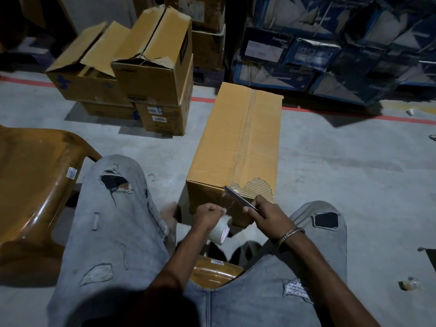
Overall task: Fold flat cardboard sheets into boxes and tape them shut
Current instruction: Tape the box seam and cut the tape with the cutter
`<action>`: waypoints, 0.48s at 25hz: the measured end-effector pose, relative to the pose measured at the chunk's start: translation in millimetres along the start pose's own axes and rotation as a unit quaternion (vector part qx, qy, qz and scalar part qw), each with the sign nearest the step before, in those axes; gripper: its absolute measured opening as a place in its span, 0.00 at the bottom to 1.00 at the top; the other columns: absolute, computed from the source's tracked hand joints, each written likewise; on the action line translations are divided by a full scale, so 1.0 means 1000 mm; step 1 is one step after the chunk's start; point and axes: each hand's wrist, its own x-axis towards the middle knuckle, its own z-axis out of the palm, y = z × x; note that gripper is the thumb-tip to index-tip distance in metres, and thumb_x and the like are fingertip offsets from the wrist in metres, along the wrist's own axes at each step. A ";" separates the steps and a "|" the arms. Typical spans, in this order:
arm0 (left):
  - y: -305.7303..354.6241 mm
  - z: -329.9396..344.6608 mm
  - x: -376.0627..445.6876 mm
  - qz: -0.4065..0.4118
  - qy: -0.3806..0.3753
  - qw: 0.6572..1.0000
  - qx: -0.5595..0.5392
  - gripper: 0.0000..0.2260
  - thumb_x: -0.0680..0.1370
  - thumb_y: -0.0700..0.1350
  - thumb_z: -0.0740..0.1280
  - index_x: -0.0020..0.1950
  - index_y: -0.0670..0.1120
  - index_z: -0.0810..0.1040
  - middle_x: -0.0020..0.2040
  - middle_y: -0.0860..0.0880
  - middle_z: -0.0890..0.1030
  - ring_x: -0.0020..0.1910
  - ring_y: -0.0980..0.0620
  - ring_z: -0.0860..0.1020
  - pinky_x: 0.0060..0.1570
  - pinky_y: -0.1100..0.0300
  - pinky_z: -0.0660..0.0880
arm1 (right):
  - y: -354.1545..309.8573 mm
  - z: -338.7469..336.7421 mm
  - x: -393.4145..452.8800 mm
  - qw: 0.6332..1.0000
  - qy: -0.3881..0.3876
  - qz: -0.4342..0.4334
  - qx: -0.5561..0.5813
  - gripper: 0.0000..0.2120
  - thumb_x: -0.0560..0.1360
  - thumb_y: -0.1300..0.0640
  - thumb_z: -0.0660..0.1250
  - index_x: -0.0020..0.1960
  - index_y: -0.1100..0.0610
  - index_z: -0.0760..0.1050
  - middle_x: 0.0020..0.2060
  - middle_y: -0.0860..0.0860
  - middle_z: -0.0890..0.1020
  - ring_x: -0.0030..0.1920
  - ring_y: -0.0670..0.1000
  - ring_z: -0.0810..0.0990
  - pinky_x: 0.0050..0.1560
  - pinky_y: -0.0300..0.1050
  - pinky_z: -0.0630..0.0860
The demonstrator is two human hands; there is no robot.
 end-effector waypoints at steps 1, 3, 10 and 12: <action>0.000 0.000 0.000 -0.001 0.000 1.000 0.000 0.05 0.75 0.46 0.77 0.42 0.46 0.84 0.46 0.46 0.86 0.46 0.44 0.83 0.52 0.48 0.81 | 0.002 0.001 -0.001 0.999 0.019 -0.020 -0.042 0.13 0.83 0.44 0.63 0.50 0.53 0.69 0.37 0.50 0.82 0.37 0.51 0.79 0.38 0.50 0.73; 0.002 -0.001 0.000 0.003 0.003 1.000 0.012 0.08 0.75 0.46 0.77 0.39 0.47 0.82 0.43 0.45 0.86 0.41 0.45 0.81 0.46 0.52 0.79 | 0.005 0.006 -0.004 0.991 0.038 -0.060 -0.114 0.14 0.84 0.43 0.62 0.51 0.52 0.66 0.37 0.51 0.81 0.35 0.54 0.78 0.36 0.53 0.74; 0.008 -0.005 -0.006 -0.001 0.000 1.000 0.008 0.13 0.74 0.45 0.78 0.57 0.51 0.82 0.52 0.48 0.83 0.49 0.47 0.83 0.47 0.52 0.81 | 0.015 0.001 -0.002 0.983 0.042 -0.059 -0.167 0.19 0.80 0.31 0.56 0.50 0.47 0.62 0.33 0.50 0.81 0.32 0.54 0.79 0.33 0.54 0.79; 0.006 -0.004 -0.005 0.001 -0.009 1.000 -0.001 0.06 0.74 0.44 0.78 0.49 0.48 0.84 0.50 0.45 0.85 0.45 0.47 0.82 0.46 0.50 0.81 | 0.012 0.000 -0.002 0.976 0.056 -0.049 -0.202 0.21 0.78 0.29 0.56 0.49 0.46 0.62 0.32 0.51 0.80 0.32 0.55 0.79 0.32 0.52 0.78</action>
